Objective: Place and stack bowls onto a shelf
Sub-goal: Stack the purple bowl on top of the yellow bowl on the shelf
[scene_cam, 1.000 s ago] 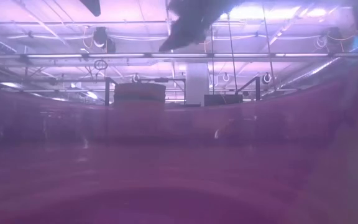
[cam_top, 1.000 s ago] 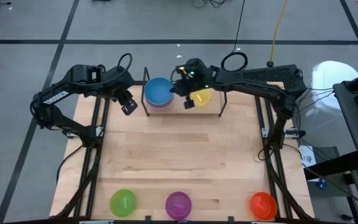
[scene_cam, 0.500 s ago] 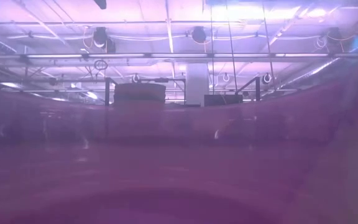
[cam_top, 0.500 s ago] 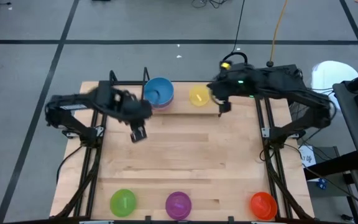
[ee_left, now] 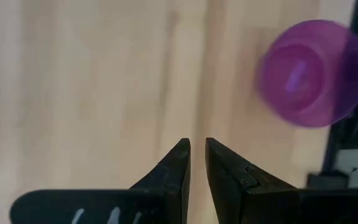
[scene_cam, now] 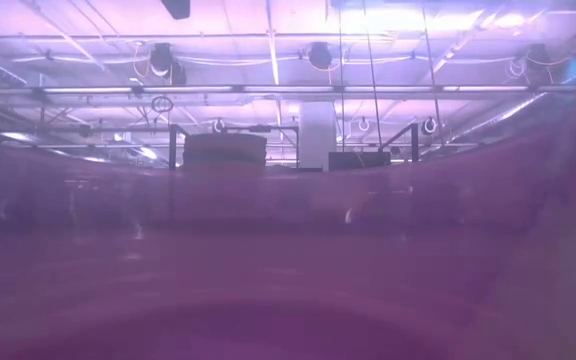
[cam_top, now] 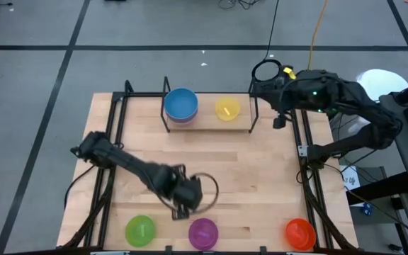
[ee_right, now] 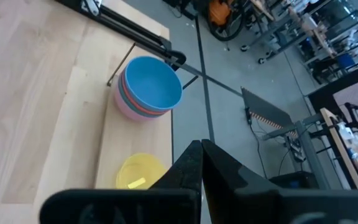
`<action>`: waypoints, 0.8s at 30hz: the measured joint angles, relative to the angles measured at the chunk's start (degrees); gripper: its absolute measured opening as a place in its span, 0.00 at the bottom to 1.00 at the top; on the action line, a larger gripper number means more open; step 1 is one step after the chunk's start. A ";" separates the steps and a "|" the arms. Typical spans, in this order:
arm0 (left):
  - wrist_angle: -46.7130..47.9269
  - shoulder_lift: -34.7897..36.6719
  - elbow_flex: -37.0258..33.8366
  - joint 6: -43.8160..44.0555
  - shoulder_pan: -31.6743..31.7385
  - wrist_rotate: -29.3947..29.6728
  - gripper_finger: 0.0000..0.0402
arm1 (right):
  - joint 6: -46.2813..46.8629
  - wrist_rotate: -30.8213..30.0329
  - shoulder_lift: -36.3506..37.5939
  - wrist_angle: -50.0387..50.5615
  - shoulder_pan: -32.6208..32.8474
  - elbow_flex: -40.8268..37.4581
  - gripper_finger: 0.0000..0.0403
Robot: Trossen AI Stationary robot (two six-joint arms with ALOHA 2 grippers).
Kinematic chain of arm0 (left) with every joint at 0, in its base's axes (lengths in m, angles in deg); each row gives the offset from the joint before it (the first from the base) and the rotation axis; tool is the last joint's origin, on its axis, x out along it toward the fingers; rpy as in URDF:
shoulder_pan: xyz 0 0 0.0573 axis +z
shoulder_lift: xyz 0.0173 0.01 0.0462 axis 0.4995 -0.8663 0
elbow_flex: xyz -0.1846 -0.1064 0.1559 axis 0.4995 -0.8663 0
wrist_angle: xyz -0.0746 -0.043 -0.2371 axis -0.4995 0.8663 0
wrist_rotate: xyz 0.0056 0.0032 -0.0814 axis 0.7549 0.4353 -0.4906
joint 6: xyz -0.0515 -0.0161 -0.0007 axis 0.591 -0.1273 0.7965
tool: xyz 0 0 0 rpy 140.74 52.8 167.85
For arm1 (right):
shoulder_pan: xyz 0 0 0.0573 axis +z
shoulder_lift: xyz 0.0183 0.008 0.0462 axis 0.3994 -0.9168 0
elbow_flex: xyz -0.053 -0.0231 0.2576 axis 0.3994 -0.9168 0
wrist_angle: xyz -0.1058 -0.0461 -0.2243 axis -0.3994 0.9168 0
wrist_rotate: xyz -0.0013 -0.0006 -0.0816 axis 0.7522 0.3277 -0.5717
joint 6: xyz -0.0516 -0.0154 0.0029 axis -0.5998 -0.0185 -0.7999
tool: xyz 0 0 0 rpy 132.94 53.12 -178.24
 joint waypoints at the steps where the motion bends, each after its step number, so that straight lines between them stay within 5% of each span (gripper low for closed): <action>1: -1.48 -1.03 0.00 0.93 -0.84 -0.01 0.14 | 0.00 0.04 0.42 0.16 0.00 0.00 0.00; 9: -5.21 -6.29 0.00 10.60 -3.54 0.03 0.14 | 0.00 0.11 1.60 1.13 0.00 -0.04 0.00; 24: -5.70 -6.99 0.00 12.77 -0.21 -5.31 0.14 | -0.04 0.15 1.69 1.00 0.00 -0.04 0.00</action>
